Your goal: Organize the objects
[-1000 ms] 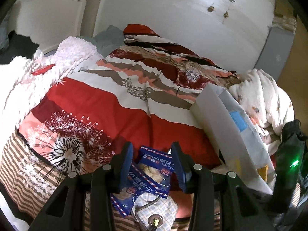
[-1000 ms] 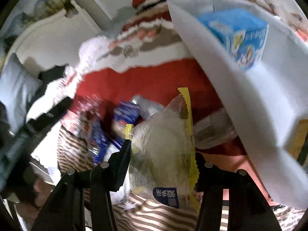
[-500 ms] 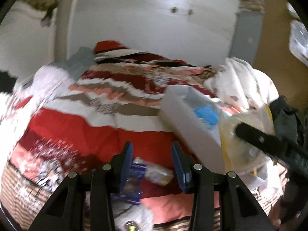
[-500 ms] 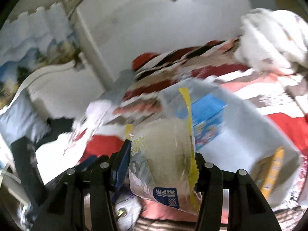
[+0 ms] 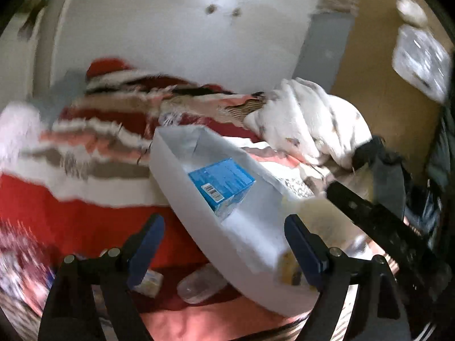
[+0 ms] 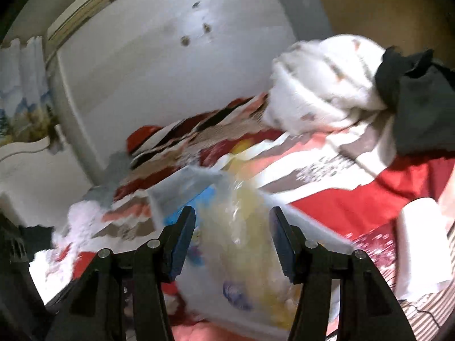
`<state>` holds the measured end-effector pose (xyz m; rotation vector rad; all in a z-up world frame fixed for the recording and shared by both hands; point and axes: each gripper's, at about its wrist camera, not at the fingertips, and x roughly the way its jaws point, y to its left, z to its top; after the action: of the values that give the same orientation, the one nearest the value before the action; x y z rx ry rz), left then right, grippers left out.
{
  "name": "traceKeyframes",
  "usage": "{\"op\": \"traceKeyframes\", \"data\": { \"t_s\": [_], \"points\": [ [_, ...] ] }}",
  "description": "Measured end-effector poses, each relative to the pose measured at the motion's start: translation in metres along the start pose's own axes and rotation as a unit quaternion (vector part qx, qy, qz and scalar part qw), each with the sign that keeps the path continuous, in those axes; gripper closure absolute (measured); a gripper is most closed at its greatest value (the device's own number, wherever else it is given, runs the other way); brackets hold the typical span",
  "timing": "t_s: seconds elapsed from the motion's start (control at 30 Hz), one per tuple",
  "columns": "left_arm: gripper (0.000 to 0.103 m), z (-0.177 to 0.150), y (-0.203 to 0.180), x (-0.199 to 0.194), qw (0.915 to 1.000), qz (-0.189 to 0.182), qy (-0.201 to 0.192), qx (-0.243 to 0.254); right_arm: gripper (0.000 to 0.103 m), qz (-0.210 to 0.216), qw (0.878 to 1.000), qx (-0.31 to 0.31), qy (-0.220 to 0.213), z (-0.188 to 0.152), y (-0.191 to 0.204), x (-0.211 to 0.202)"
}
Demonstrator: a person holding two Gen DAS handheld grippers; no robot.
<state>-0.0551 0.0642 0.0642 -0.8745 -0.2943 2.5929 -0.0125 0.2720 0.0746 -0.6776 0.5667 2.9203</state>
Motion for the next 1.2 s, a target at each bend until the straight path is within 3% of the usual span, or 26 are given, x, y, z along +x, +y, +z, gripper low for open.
{"op": "traceKeyframes", "data": {
  "t_s": [0.07,0.13,0.27,0.43,0.6,1.2],
  "points": [
    [0.018,-0.003,0.003,0.000,0.9986,0.036,-0.015,-0.035,0.037,-0.014,1.000,0.004,-0.020,0.002,-0.003,-0.005],
    [0.018,-0.004,0.005,-0.003,0.9979,0.039,-0.030,-0.042,0.032,-0.018,0.999,0.003,-0.040,0.004,-0.003,-0.012],
    [0.018,-0.007,0.000,-0.005,0.9994,0.027,-0.021,0.008,0.031,-0.004,0.999,-0.015,-0.052,0.004,0.003,-0.018],
    [0.018,-0.011,-0.016,-0.010,0.9908,0.102,-0.030,0.084,0.031,0.013,0.999,-0.029,-0.021,-0.001,0.011,-0.010],
    [0.018,-0.008,-0.017,-0.014,0.9926,0.084,-0.025,0.084,0.031,0.005,0.999,-0.050,-0.009,-0.004,0.017,-0.007],
    [0.018,-0.009,-0.016,-0.014,0.9920,0.092,-0.015,0.085,0.031,0.003,0.998,-0.058,0.021,-0.008,0.020,-0.001]
  ]
}}
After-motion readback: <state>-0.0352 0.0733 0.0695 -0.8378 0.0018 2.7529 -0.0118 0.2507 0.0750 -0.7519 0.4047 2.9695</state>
